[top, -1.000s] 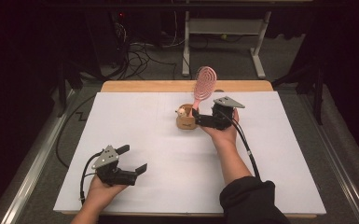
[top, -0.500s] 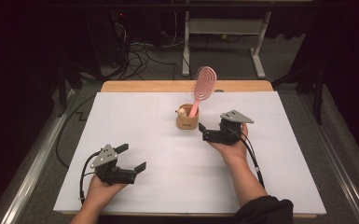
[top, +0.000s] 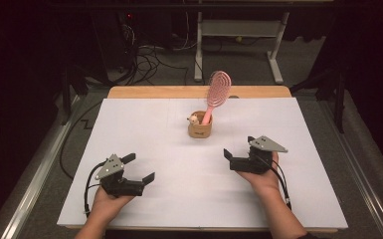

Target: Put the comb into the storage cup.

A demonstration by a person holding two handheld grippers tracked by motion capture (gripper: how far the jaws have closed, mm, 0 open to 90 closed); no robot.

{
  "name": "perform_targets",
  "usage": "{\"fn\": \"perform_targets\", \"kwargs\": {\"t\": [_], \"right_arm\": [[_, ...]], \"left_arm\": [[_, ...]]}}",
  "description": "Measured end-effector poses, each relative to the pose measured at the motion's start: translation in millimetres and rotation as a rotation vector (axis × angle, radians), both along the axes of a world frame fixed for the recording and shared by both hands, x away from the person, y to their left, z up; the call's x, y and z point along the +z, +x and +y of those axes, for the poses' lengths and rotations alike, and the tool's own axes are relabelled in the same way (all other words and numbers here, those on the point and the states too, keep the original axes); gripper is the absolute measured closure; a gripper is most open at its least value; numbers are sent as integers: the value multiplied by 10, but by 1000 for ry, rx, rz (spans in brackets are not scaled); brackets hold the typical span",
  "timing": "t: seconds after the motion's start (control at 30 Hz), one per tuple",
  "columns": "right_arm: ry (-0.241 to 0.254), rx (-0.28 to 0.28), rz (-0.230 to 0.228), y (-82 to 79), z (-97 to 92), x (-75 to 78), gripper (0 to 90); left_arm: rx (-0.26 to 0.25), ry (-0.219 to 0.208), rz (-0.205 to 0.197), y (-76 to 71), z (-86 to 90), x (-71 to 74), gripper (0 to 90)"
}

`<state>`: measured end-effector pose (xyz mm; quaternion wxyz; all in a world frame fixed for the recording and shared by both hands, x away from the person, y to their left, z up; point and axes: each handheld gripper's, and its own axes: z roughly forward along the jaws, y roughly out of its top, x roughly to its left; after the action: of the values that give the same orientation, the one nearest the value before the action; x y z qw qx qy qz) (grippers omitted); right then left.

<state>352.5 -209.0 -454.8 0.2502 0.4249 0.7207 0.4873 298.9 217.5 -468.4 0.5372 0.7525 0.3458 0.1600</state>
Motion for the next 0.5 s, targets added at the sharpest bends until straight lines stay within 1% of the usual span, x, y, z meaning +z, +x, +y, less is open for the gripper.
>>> {"fn": "perform_targets", "kwargs": {"t": [0.07, 0.13, 0.27, 0.33, 0.4, 0.5], "right_arm": [[-1, -2, -7, -67, -67, -20, 4], [10, -3, -6, -138, -138, -32, 4], [7, -11, -18, -276, -288, -56, 4], [15, -19, -26, -348, -367, -65, 4], [15, -27, -34, -428, -444, -68, 4], [28, -33, -47, -559, -562, -68, 4]], "left_arm": [[4, 1, 0, -2, 15, 0, 0], [10, 3, 0, -3, 33, -1, 0], [22, -5, -2, -6, 68, 1, 0], [28, -12, -3, -11, 84, 6, 0], [26, -15, -7, -19, 97, 12, 0], [24, -15, -14, -30, 114, 20, 0]]}}
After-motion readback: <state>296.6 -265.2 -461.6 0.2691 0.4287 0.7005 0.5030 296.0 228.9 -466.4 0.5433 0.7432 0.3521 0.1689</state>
